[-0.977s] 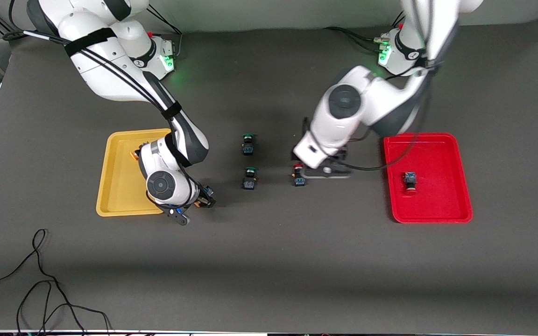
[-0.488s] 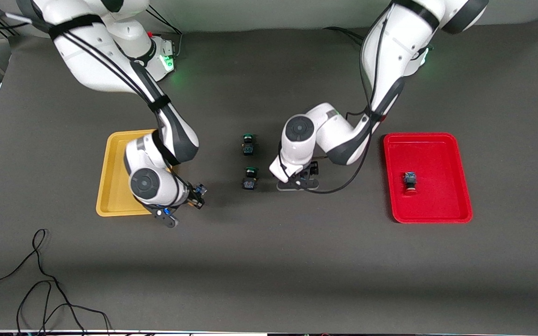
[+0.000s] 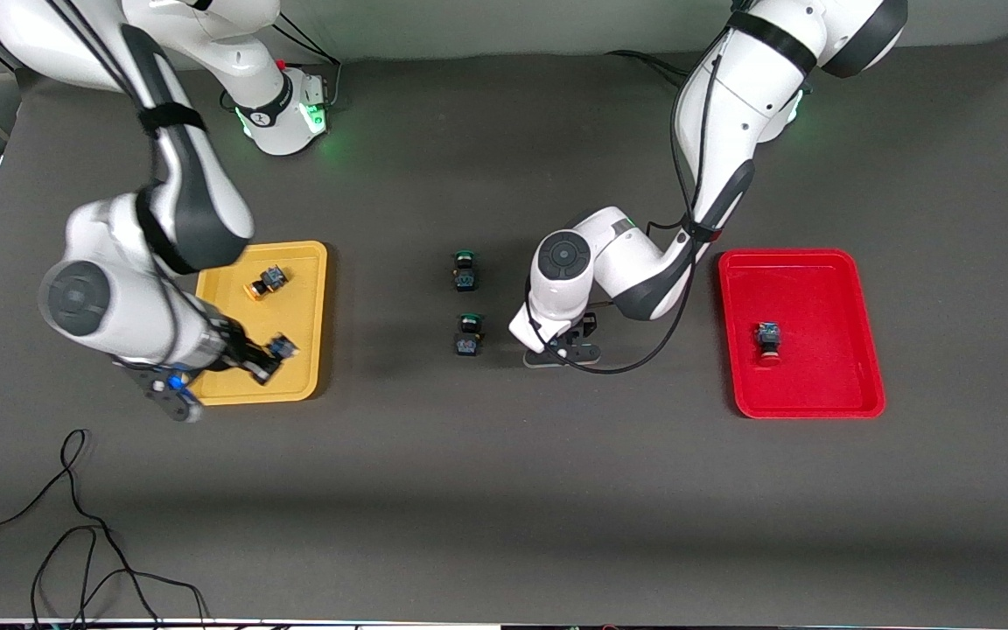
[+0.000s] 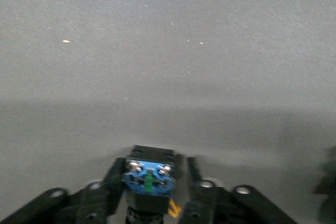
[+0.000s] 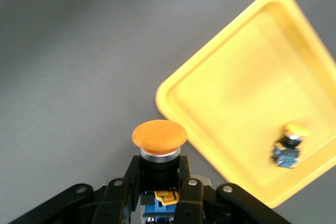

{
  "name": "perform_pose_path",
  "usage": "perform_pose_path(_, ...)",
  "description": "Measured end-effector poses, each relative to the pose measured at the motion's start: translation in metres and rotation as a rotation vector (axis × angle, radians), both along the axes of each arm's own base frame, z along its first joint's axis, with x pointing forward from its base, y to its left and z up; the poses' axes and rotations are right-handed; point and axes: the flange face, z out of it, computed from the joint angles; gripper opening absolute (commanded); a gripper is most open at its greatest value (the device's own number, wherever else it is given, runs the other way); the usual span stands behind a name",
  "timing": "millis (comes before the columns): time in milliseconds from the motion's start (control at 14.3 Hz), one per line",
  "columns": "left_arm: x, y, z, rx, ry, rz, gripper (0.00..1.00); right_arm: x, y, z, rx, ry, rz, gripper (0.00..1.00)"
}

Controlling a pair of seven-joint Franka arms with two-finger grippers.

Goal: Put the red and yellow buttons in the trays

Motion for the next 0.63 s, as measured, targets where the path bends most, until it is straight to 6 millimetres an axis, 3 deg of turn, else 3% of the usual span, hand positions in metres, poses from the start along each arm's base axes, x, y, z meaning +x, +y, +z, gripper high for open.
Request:
perform_pose_path(140,0.005,0.0,0.005,-0.006,-0.01,0.029,0.18,-0.009,-0.026,-0.029,-0.004,0.035,0.004,0.09)
perform_pose_path(349,0.022,-0.003,0.032,0.007,-0.012,0.073,0.14,-0.033,-0.043,-0.1,-0.01,0.037,-0.007,0.09)
perform_pose_path(488,0.035,-0.003,0.07,0.019,0.01,0.113,0.12,-0.052,-0.043,-0.134,-0.012,0.04,-0.004,0.09)
perform_pose_path(628,0.041,0.001,0.122,0.016,0.039,0.139,0.11,-0.058,-0.049,-0.142,-0.014,0.047,0.005,0.1)
